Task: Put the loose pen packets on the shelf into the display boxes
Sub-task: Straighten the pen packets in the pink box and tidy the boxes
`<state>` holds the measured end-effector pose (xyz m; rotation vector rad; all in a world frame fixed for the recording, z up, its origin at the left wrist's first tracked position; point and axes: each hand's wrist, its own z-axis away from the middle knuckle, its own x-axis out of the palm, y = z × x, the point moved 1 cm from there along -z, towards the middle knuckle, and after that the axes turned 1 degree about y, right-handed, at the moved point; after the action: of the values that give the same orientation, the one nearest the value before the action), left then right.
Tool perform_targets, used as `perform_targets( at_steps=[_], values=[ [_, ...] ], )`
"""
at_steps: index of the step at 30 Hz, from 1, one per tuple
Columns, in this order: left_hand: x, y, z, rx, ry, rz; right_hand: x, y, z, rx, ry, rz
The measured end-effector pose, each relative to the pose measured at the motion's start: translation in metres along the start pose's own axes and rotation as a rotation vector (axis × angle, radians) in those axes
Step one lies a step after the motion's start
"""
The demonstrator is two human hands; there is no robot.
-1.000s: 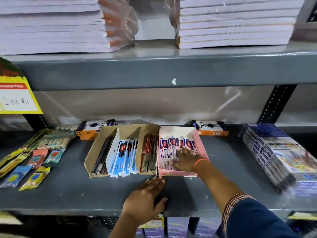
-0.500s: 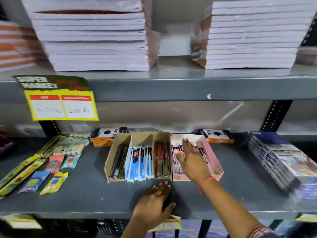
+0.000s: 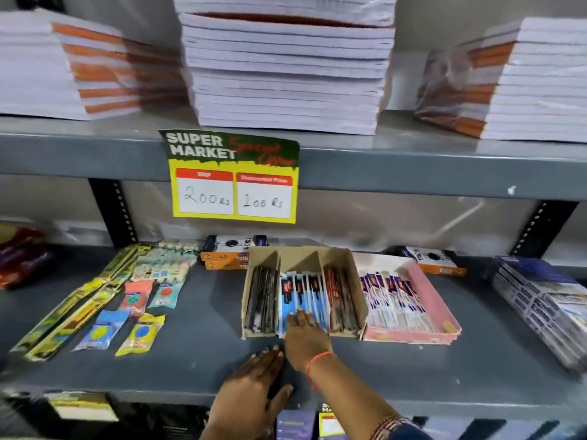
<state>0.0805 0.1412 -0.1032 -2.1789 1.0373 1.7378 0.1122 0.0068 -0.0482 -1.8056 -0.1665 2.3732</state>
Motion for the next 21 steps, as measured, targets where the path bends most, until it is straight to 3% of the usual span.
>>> perform_targets(
  at_steps=[10,15,21],
  values=[
    [-0.004,0.000,0.001,0.001,-0.019,0.044,-0.005,0.004,-0.009,0.008,0.111,-0.244],
    [-0.003,-0.002,0.002,0.006,-0.026,0.034,-0.003,0.011,-0.003,-0.028,0.134,-0.095],
    [0.000,-0.004,0.002,0.008,-0.081,0.055,-0.002,0.008,-0.004,-0.044,0.129,-0.088]
  ],
)
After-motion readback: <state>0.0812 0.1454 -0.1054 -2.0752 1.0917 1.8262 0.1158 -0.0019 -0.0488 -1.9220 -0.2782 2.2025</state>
